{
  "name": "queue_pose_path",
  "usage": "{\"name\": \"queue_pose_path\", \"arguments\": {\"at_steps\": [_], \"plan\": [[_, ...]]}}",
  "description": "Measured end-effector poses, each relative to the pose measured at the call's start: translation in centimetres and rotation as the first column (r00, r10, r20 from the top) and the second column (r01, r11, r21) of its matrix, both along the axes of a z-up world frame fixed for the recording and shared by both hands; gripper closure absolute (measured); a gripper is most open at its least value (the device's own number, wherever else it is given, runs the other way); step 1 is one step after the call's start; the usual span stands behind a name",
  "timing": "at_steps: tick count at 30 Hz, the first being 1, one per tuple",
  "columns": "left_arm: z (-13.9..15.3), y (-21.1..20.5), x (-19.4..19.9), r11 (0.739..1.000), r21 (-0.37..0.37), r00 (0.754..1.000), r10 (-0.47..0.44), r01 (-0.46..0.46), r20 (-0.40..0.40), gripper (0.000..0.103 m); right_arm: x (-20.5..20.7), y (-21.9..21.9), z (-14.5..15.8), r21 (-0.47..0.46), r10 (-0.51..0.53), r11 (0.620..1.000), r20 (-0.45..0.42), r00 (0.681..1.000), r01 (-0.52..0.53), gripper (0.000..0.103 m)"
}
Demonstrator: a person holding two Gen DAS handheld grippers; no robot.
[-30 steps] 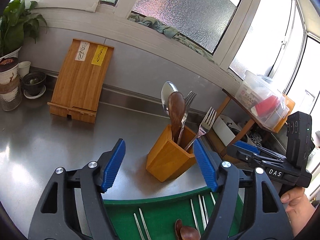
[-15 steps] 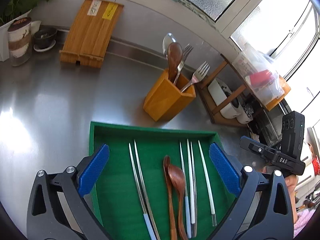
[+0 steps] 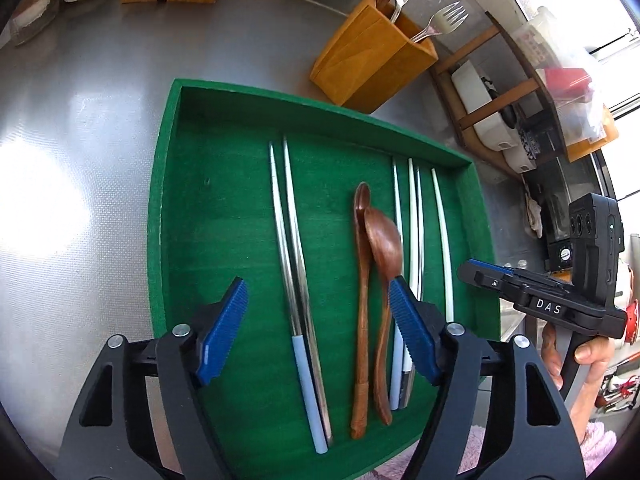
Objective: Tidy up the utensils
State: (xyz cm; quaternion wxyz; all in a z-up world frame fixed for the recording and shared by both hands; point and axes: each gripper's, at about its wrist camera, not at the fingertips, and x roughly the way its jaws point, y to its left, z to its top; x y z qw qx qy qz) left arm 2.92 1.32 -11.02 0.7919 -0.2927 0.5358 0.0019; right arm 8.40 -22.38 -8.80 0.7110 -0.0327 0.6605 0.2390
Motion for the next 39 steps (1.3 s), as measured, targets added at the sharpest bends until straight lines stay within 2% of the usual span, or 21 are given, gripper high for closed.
{"name": "queue_pose_path", "arguments": {"at_steps": [5, 10, 12, 18, 24, 26, 29, 32, 39], "plan": [[-0.6, -0.5, 0.6, 0.997, 0.068, 0.999, -0.027, 0.030, -0.047, 0.056, -0.1, 0.2, -0.9, -0.054, -0.014, 0.998, -0.009, 1.000, 0.013, 0.085], [-0.7, -0.7, 0.7, 0.991, 0.122, 0.997, -0.044, 0.052, -0.070, 0.078, -0.1, 0.3, -1.1, -0.069, -0.016, 0.997, -0.005, 1.000, 0.016, 0.086], [-0.6, -0.8, 0.6, 0.988, 0.144, 0.996, -0.046, 0.056, -0.075, 0.083, 0.0, 0.2, -1.1, -0.071, -0.016, 0.997, -0.005, 1.000, 0.016, 0.086], [-0.5, -1.1, 0.6, 0.977, 0.196, 0.995, -0.063, 0.078, -0.081, 0.085, 0.1, 0.5, -1.1, -0.091, 0.002, 0.996, 0.001, 1.000, -0.002, 0.086], [-0.3, -3.1, 0.8, 0.930, 0.339, 0.988, -0.115, 0.144, -0.106, 0.086, -0.1, 1.6, -1.2, -0.140, 0.027, 0.990, 0.028, 0.999, -0.023, 0.088], [-0.4, -3.5, 0.8, 0.918, 0.364, 0.986, -0.125, 0.158, -0.114, 0.086, -0.2, 1.8, -1.2, -0.147, 0.029, 0.989, 0.031, 0.999, -0.024, 0.089], [-0.4, -3.4, 0.7, 0.906, 0.391, 0.985, -0.128, 0.164, -0.117, 0.094, -0.2, 1.7, -1.3, -0.146, 0.033, 0.989, 0.032, 0.999, -0.028, 0.089], [-0.3, -3.0, 0.5, 0.910, 0.382, 0.986, -0.129, 0.161, -0.110, 0.096, -0.2, 1.9, -1.4, -0.170, 0.041, 0.985, 0.042, 0.998, -0.034, 0.095], [-0.4, -3.6, 0.6, 0.899, 0.405, 0.985, -0.127, 0.165, -0.119, 0.099, -0.7, 3.0, -1.1, -0.186, 0.059, 0.981, 0.046, 0.997, -0.050, 0.096]]}}
